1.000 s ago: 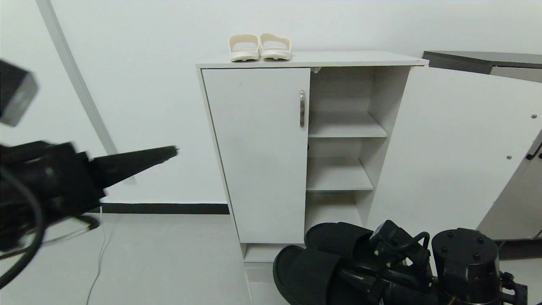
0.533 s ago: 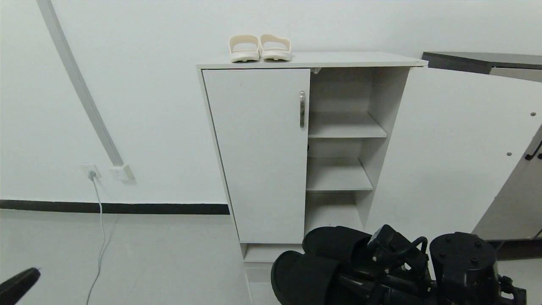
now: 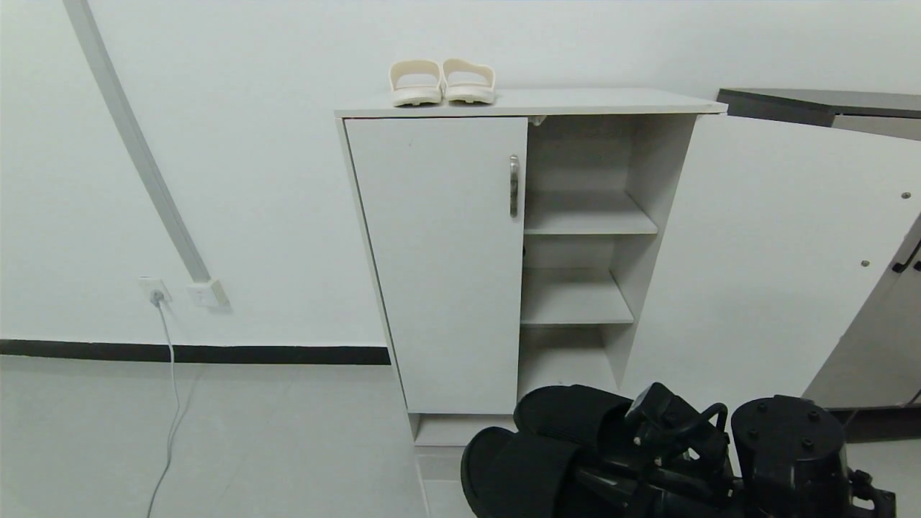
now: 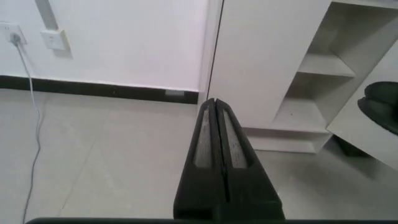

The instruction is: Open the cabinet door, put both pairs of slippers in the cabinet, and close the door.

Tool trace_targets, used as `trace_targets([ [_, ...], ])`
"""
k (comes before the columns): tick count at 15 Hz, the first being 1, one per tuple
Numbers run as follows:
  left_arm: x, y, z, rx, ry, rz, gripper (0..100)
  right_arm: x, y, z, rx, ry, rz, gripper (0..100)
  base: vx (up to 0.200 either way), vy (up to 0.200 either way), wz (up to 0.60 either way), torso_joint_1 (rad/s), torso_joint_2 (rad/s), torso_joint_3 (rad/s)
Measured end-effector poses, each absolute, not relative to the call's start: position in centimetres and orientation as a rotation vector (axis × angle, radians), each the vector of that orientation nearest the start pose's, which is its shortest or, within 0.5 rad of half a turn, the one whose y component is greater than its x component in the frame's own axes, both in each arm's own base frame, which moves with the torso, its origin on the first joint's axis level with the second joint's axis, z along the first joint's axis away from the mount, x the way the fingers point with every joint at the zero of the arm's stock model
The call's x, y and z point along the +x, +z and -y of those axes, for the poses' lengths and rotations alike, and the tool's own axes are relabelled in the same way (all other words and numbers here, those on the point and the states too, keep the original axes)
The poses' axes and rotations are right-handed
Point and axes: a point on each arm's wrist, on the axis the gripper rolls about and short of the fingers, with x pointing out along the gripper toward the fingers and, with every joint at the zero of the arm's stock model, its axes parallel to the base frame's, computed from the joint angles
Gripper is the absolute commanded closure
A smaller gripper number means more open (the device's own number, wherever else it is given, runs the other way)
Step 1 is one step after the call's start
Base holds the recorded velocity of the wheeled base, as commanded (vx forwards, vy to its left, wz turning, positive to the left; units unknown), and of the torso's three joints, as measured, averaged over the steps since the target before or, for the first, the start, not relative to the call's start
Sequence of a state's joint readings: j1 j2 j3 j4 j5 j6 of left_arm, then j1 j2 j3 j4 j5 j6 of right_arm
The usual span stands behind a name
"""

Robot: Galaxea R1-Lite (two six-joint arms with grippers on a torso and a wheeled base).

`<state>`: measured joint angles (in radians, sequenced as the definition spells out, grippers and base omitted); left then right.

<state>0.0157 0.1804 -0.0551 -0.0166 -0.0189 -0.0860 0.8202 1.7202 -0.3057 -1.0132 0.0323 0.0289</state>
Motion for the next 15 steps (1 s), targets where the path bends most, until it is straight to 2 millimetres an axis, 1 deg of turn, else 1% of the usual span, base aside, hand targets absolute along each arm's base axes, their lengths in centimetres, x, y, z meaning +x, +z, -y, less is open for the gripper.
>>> trace_targets([
  [2,-1.7,8.6,0.0,-0.075,0.006,-0.052,100,16.4,9.6,-17.7,-0.131,0.832,-0.393,100,0.000,0.000,0.00,0.000,0.00,0.000],
  [4,-2.1,8.2,0.1,-0.060,-0.027,-0.010,100,16.6,9.4,-17.8,-0.132,0.820,-0.401,100,0.000,0.000,0.00,0.000,0.00,0.000],
  [6,-2.3,8.0,0.0,-0.060,-0.016,0.005,100,17.1,8.8,-18.3,-0.139,0.777,-0.399,100,0.000,0.000,0.00,0.000,0.00,0.000],
  [8,-2.3,8.0,-0.1,-0.048,0.036,0.017,100,17.8,8.5,-19.1,-0.122,0.743,-0.346,100,0.000,0.000,0.00,0.000,0.00,0.000],
  [9,-2.4,8.0,-0.1,-0.037,0.027,0.020,100,18.1,8.3,-19.5,-0.112,0.732,-0.318,100,0.000,0.000,0.00,0.000,0.00,0.000],
  [11,-2.4,7.9,0.1,-0.036,-0.065,0.018,100,19.0,7.6,-20.3,-0.095,0.695,-0.280,100,0.000,0.000,0.00,0.000,0.00,0.000],
  [14,-2.4,7.9,0.0,0.021,0.014,0.021,100,21.0,6.5,-22.2,-0.070,0.551,-0.239,100,0.000,0.000,0.00,0.000,0.00,0.000],
  [15,-2.3,7.7,0.0,0.033,-0.001,0.011,100,21.7,6.1,-22.9,-0.067,0.511,-0.228,100,0.000,0.000,0.00,0.000,0.00,0.000],
])
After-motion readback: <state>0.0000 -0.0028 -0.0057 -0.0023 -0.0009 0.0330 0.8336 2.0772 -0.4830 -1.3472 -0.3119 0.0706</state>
